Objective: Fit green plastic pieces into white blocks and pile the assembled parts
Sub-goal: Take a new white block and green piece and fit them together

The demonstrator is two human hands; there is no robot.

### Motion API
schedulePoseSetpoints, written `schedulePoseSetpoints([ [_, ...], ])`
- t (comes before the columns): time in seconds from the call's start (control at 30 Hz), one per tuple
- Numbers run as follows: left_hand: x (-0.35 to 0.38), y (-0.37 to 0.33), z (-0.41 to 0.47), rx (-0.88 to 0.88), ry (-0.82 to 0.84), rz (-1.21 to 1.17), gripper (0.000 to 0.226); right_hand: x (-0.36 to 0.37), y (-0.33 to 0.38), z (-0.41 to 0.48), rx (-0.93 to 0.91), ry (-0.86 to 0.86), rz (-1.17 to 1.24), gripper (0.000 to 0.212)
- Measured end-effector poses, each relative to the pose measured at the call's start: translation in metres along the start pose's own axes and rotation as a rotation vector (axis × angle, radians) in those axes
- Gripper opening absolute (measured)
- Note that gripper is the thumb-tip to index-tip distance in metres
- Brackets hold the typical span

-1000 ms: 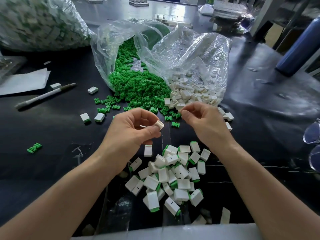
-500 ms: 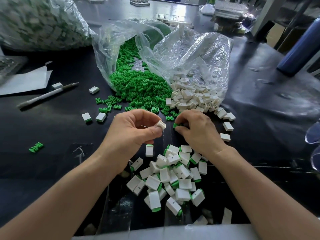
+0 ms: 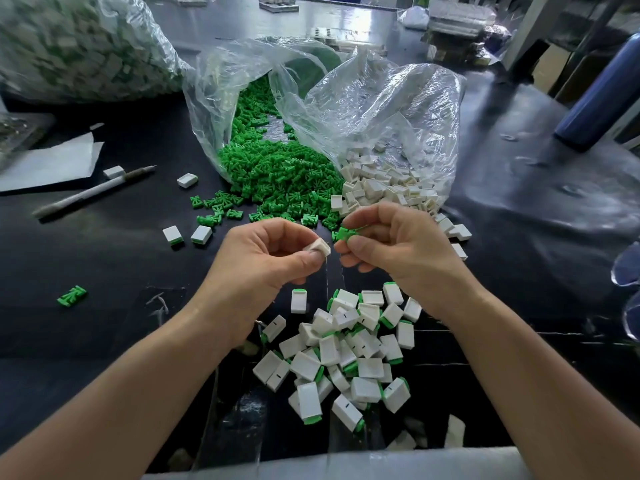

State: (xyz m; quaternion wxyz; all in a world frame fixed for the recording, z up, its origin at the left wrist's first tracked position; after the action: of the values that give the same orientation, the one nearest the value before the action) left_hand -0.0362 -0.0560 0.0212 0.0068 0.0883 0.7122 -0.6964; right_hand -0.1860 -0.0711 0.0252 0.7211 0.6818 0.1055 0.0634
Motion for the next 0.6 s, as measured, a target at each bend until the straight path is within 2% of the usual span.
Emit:
schedulePoseSetpoints([
  [0.6,0.001,0.0,0.0,-0.013,0.023,0.073,0.006,0.014,0.002,-0.004,-0.032,0.113,-0.116,0.02],
])
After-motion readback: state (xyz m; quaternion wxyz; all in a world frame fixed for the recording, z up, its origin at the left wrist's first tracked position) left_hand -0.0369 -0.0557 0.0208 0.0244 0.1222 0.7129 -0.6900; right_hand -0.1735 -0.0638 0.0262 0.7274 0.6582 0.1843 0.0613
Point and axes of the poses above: each hand's wrist, its own z-axis towards the middle knuckle, its own x-axis out of the palm, y = z × x, the point moved 5 cm from there along z, towards the middle knuckle, and after that the axes turned 7 degrees about z, right-handed, at the moved point
